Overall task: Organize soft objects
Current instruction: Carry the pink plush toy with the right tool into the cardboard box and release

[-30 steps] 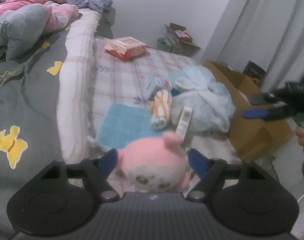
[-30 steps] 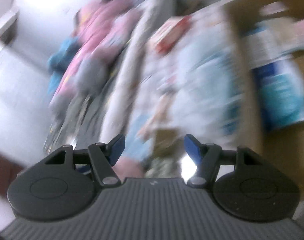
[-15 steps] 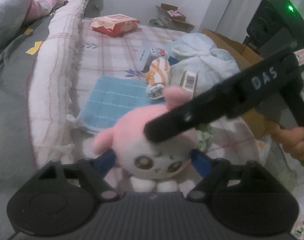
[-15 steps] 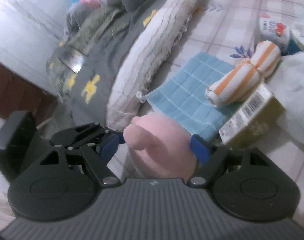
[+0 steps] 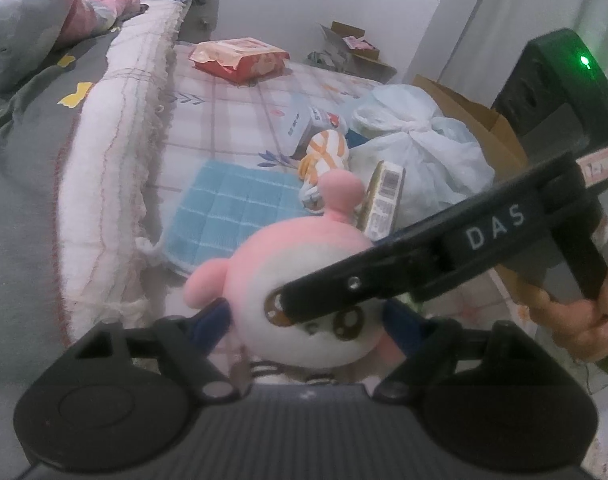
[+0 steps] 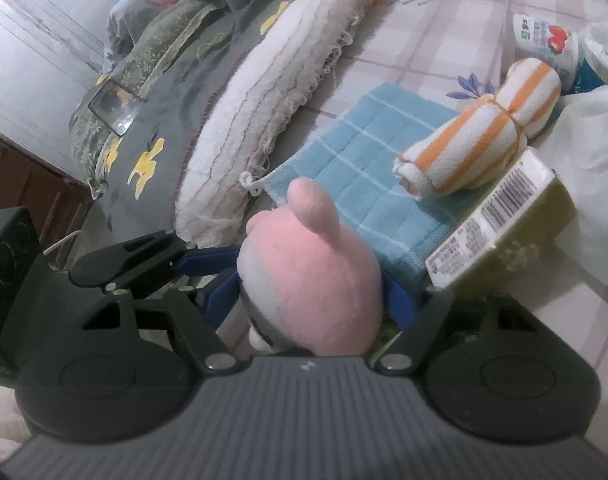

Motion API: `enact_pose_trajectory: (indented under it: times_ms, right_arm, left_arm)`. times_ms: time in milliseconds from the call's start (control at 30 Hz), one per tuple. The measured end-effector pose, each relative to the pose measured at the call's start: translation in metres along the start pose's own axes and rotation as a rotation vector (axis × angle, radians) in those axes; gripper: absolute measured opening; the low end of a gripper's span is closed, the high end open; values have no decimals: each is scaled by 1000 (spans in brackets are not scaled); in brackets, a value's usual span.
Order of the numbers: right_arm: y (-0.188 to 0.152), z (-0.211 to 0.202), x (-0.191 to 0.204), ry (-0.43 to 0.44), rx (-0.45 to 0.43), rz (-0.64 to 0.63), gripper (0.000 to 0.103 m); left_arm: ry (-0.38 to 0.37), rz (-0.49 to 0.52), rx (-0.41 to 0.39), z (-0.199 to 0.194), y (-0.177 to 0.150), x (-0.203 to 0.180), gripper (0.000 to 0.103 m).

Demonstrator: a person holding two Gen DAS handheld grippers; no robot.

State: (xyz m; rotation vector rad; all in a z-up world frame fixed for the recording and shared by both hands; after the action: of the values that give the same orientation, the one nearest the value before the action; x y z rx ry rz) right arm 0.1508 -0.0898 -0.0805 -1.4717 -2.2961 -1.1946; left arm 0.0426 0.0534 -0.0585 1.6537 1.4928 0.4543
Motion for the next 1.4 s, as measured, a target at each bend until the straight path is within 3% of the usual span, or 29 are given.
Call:
enact_pose_trajectory:
  times_ms: [400, 700, 1000, 1233, 1400]
  right_arm:
    - [11, -56, 19, 79, -128, 2, 72]
    - [23, -126, 4, 74, -293, 12, 72]
    - [13, -221, -56, -31, -487, 97, 72]
    - [-12, -289, -129, -151, -599, 225, 72]
    - [-30, -317, -179, -225, -634, 310, 72]
  left_arm:
    - [29, 88, -119, -44, 35, -33, 84]
    - [-42, 182, -195, -42, 79, -84, 84]
    - [-214, 298, -222, 2, 114, -173, 84]
    - [-346, 336, -159, 63, 126, -247, 86]
    - [-354, 329, -117, 91, 124, -266, 86]
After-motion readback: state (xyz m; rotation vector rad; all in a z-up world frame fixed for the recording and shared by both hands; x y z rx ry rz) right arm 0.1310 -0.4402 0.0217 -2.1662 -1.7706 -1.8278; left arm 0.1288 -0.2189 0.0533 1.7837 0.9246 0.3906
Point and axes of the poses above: each gripper's, at about its wrist camera, not at the fingertips, and z roughly the way its jaws point, x to its left, y to its top, the point moved 1 cm from there along z, roughly the way its jaws point, and after that the axes turned 12 degrees about -x, right-handed, at the moved point
